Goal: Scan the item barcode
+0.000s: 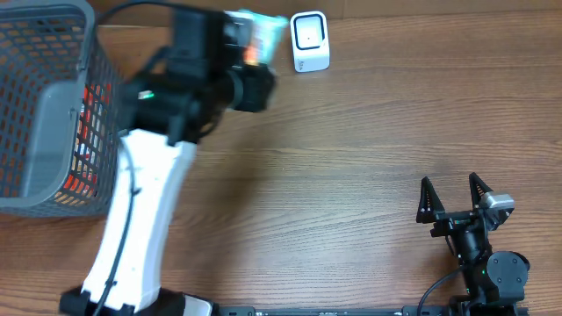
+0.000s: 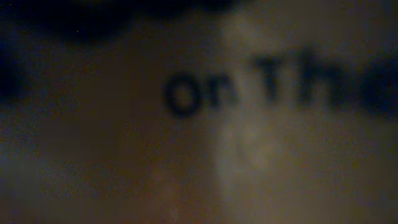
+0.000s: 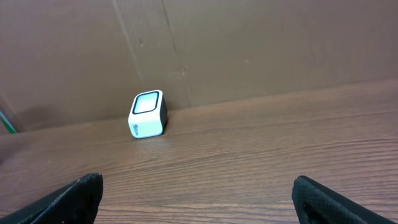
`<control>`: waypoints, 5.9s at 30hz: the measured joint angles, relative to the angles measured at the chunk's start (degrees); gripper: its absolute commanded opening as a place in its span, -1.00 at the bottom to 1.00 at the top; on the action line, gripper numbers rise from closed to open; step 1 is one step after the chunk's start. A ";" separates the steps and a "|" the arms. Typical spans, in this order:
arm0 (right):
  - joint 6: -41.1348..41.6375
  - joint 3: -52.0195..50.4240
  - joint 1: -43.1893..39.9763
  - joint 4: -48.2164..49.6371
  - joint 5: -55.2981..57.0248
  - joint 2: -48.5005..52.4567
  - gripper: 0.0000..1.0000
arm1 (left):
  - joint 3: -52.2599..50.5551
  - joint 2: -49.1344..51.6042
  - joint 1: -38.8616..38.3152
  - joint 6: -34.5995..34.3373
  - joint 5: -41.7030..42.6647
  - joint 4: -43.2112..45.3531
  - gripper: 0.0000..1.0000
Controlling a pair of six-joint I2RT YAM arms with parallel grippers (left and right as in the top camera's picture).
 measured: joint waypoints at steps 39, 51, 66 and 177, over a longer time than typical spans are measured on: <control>0.02 0.00 0.00 -0.04 0.00 0.00 1.00 | -2.95 34.40 -32.11 -25.00 -11.21 13.77 0.34; 0.00 0.00 0.00 -0.07 0.02 0.00 1.00 | -2.95 34.40 -32.11 -25.03 -9.64 11.91 0.17; 0.02 0.00 0.00 -0.04 0.02 0.00 1.00 | -2.82 34.18 -32.11 -24.30 -9.07 11.96 -0.33; 0.02 0.00 0.00 -0.09 0.02 0.00 1.00 | 4.26 29.16 -32.15 -16.28 -16.94 10.80 0.47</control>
